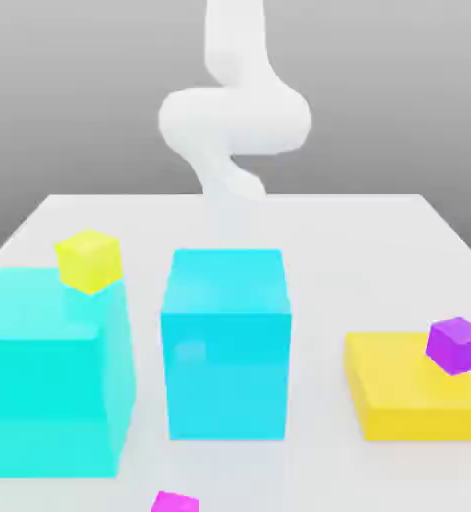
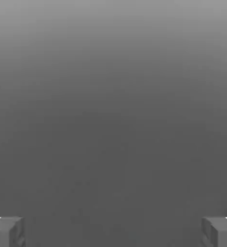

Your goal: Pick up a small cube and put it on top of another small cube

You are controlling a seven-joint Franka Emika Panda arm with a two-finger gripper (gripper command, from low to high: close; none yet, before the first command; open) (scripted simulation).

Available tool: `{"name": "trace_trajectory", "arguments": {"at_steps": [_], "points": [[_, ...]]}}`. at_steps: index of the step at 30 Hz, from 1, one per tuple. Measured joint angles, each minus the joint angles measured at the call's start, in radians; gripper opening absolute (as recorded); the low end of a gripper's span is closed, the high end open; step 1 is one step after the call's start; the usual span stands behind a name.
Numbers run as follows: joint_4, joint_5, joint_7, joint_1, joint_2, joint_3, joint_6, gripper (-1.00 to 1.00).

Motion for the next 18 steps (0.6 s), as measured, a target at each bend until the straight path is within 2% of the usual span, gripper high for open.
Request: {"name": "trace_trajectory", "arguments": {"at_steps": [18], "points": [[0.006,0.028,0.044,-0.036,0.659,-0.035,0.200,0.00]]}}
